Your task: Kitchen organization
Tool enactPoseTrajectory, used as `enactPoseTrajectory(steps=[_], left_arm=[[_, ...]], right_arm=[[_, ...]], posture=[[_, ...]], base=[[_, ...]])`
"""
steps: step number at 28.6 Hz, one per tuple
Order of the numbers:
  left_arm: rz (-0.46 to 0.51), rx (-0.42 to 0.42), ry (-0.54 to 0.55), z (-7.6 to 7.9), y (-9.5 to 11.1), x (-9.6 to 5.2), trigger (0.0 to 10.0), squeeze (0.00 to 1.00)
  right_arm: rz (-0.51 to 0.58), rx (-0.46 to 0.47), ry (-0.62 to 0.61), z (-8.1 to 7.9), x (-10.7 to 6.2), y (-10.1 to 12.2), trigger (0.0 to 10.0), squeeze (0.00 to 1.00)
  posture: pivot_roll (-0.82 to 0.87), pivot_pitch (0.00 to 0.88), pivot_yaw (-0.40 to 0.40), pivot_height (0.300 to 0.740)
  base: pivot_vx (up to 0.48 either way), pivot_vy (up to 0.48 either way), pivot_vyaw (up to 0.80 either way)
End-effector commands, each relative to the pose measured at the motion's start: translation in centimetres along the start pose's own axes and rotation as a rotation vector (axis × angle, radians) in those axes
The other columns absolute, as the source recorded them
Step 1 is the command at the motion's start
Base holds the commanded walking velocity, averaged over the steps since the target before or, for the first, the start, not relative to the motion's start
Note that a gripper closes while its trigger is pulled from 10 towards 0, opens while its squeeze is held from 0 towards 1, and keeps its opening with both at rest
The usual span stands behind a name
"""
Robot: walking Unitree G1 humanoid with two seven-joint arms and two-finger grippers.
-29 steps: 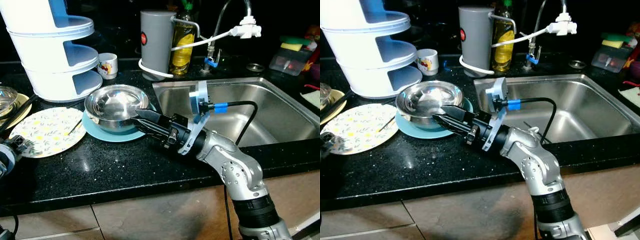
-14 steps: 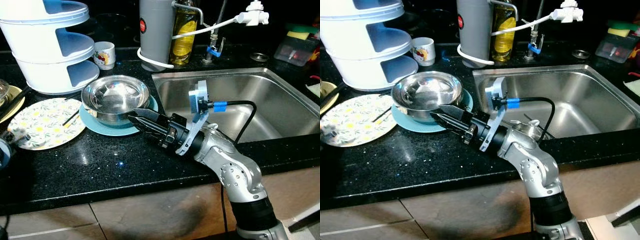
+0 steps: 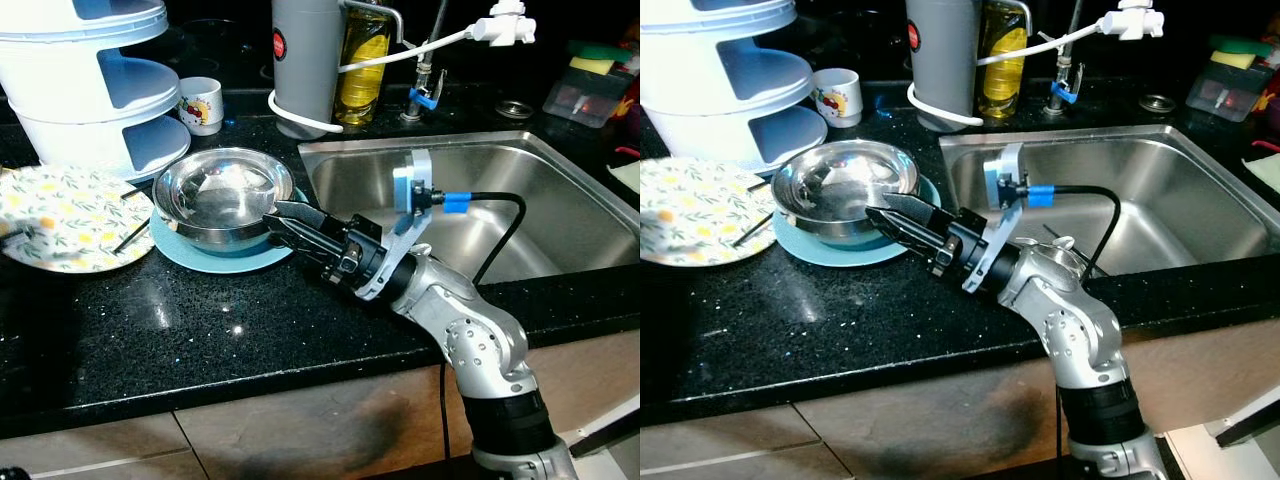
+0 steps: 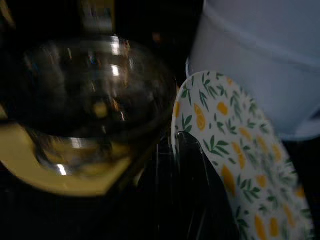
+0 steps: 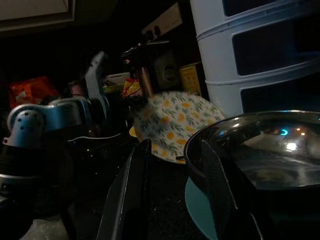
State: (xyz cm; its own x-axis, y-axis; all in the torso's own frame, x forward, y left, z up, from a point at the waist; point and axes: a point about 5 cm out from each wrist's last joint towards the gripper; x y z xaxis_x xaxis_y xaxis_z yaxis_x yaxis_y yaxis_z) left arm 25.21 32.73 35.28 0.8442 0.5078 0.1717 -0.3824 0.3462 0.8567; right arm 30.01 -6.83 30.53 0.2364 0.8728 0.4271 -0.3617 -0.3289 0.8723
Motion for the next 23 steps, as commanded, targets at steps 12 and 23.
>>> enactPoseTrajectory(steps=[12, 23], left_arm=[[0.232, -0.268, -0.367, 5.0, 5.0, -0.8, 0.0, 0.00], [0.304, -0.502, -0.790, 8.8, 7.1, -3.3, 0.0, 0.00]], right_arm=[[0.050, 0.000, -0.013, 0.5, 0.0, 0.9, 10.0, 0.00], [0.104, 0.026, -0.040, 0.9, -0.2, 1.9, 10.0, 0.00]], posture=[[0.08, 0.230, -0.060, 0.740], [0.07, 0.228, -0.049, 0.740]], base=[[0.000, 0.000, 0.00], [0.000, 0.000, 0.00]])
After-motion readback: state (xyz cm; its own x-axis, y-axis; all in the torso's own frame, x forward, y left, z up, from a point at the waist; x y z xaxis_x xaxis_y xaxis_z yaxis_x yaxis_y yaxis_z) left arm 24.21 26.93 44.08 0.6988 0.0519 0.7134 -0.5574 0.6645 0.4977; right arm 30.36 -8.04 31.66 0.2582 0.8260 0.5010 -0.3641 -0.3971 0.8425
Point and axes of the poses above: a point about 5 cm out from each wrist's last joint towards the gripper, its own x axis pointing out of the wrist towards the gripper, its own y axis along the axis of the wrist's last joint, z = x × y, and after that the axes turned 15 degrees about -x, right-handed
